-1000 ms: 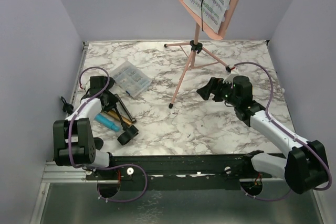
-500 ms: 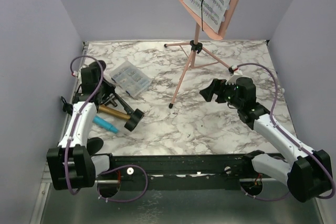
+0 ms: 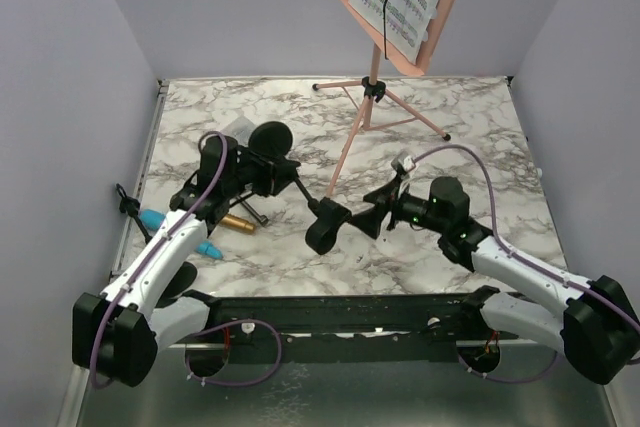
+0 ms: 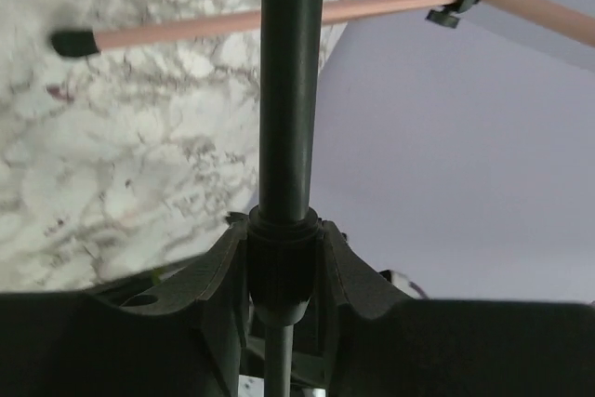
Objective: Set up the instrument practice props
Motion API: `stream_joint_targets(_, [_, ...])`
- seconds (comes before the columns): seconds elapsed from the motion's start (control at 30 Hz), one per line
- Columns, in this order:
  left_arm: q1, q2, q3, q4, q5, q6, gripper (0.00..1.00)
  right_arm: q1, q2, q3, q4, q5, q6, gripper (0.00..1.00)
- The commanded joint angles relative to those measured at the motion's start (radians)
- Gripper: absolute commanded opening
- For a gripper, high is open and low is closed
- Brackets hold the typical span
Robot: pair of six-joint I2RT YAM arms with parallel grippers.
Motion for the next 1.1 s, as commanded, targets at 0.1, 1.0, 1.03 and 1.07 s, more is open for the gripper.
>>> stream_joint_targets(0.1, [-0.192,-0.027,-0.131,0.294,0.028,-0.544,0.0,0.088,0.035,-0.26,0.668,-0.07,-0.085,0.96])
stream_joint_targets(1.0, [-0.37,0.074,-0.18,0.365,-0.024,-0.668,0.08,0.197,0.283,-0.091,1.213,-0.09,-0.176,0.14])
stream_joint_targets(1.03, [-0.373,0.065,-0.186,0.363,-0.034,-0.651,0.31,0.198,0.274,-0.09,1.188,-0.073,-0.18,0.02])
stream_joint_targets(1.07, [-0.372,0.056,-0.19,0.356,-0.044,-0.634,0.52,0.197,0.261,-0.091,1.145,-0.034,-0.183,0.0])
